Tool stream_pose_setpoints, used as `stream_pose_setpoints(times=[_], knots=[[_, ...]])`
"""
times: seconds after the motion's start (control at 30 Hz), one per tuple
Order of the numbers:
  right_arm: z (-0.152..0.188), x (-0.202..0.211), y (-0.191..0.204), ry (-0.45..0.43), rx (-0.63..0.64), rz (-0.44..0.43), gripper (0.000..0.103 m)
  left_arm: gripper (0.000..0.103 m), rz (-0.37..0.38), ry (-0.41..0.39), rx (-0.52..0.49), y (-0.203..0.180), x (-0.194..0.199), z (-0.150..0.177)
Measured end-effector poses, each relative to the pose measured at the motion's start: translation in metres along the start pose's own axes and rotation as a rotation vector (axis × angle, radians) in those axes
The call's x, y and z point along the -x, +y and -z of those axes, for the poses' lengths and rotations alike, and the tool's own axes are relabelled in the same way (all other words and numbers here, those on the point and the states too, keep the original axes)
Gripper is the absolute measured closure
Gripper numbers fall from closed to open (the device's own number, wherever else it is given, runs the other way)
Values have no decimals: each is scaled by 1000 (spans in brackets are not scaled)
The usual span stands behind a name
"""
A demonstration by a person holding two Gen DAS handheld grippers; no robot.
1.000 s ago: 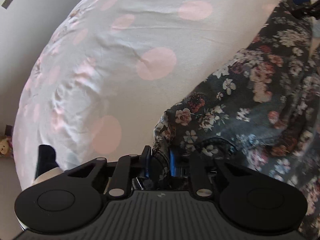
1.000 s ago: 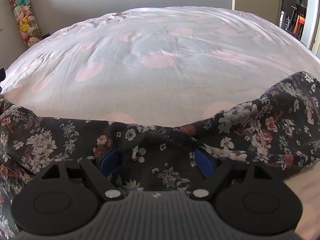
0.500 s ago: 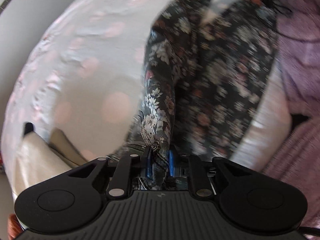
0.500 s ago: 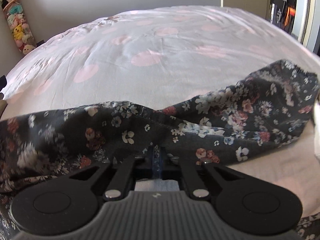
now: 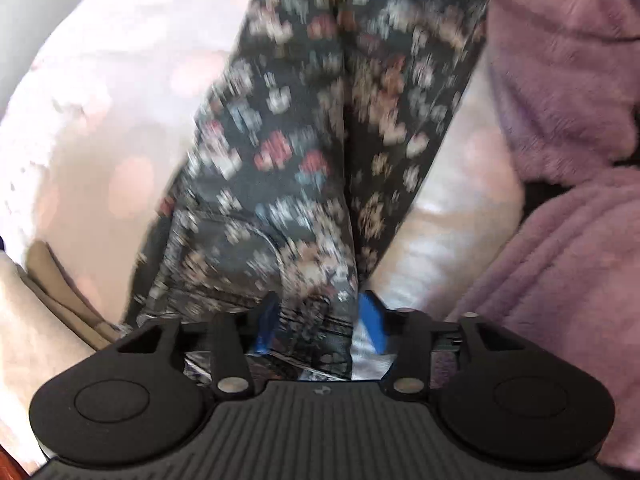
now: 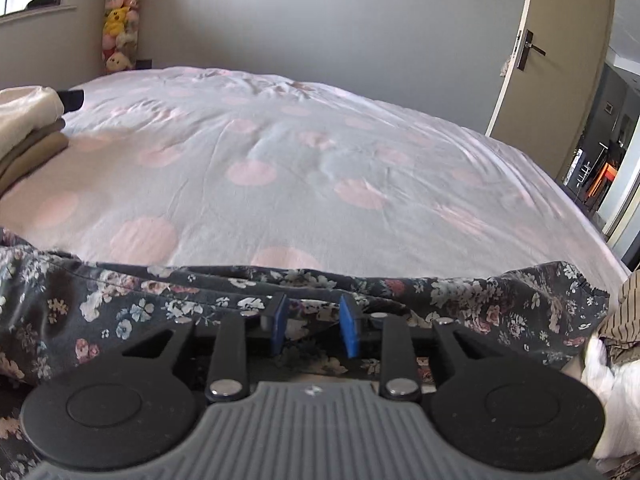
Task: Fold clothes
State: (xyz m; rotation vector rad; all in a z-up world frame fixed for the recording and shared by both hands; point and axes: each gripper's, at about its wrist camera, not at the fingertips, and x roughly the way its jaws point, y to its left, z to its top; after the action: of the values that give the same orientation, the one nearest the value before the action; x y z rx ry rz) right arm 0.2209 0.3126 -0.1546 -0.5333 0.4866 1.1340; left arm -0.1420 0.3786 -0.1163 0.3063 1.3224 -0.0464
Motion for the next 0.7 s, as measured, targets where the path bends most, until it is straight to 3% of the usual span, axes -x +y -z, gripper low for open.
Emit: stream_pose_setpoints(times=[0.07,0.13,0.3,0.57,0.63,0.67,0.7], knots=[[1,-4,-3,14,-24,-7,71,54,-19,-67,66,12,17,1],[1,-8,-7,25,-52,-15,70,45,-50,-126,152,29,29,3],[3,-12,-8,36,-72,-29,68,44,-144,-121,351,79,17,10],[6,-20,-12,52,-99,-40,62,45,-8,-54,553,121,-37,29],[6,-24,-12,57,-100,-42,61,58,34,-49,599,121,-40,35],[6,-25,-12,59,-101,-42,61,59,45,-57,617,119,-39,38],[6,-27,-13,61,-102,-42,61,67,32,-71,623,116,-35,40]])
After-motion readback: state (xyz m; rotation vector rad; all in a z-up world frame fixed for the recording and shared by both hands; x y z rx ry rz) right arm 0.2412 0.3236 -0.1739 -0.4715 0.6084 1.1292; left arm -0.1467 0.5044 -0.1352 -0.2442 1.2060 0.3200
